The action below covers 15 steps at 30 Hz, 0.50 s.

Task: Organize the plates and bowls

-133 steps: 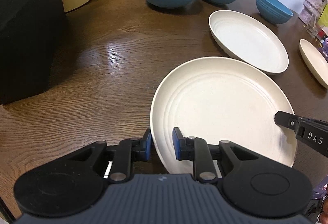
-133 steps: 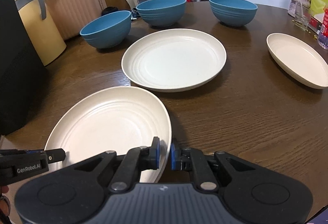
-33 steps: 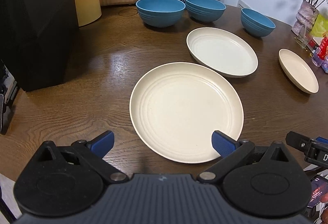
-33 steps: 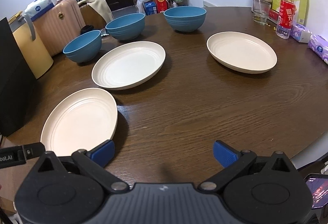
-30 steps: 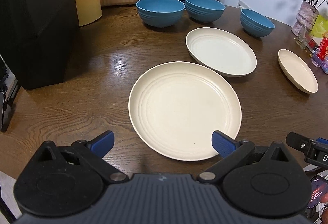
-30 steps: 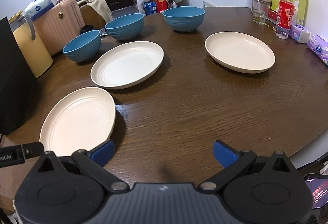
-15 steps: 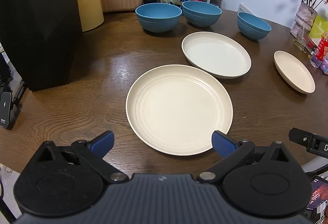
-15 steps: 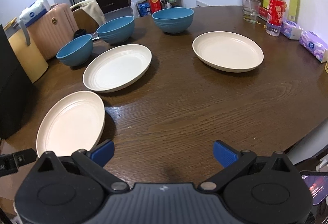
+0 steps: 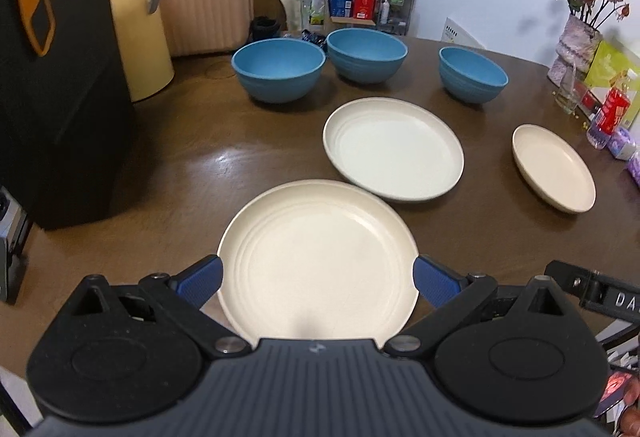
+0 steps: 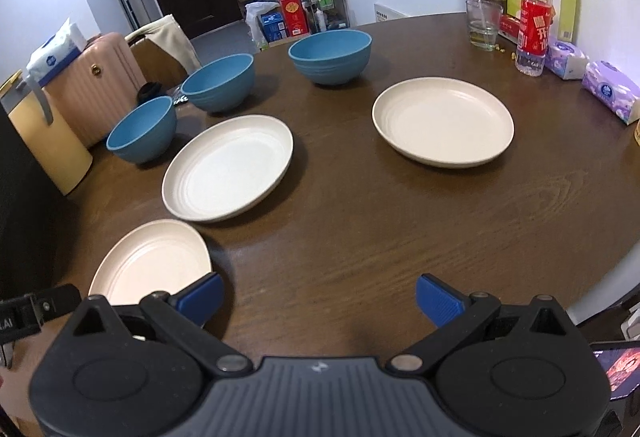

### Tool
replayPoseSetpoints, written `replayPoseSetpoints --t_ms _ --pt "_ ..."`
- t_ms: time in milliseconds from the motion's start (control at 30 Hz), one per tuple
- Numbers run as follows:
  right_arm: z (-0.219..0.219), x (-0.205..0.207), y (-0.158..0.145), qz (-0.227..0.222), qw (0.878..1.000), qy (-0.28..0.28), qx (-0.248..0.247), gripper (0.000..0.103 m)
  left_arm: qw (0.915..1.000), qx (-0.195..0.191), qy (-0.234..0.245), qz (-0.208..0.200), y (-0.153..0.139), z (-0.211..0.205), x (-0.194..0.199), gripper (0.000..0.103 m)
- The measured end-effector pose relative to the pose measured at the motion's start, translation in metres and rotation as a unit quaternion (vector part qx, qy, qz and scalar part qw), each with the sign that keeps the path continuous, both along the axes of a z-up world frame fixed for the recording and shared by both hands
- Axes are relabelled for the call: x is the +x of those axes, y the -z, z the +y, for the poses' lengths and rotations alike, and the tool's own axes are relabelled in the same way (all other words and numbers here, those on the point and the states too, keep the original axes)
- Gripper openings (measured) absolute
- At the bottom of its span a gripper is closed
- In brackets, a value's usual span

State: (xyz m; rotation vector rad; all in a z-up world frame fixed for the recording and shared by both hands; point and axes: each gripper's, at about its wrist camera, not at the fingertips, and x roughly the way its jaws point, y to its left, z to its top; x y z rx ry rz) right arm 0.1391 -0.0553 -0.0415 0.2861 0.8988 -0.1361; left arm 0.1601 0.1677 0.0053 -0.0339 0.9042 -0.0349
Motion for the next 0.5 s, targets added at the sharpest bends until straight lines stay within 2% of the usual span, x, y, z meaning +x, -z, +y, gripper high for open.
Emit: replayPoseSetpoints --t_ms 500 --pt "-0.006 0.048 -0.008 0.018 0.999 0.026 0.006 0.103 0.9992 0.002 0.039 -0.009 -0.018 -0.019 0.065 0.103"
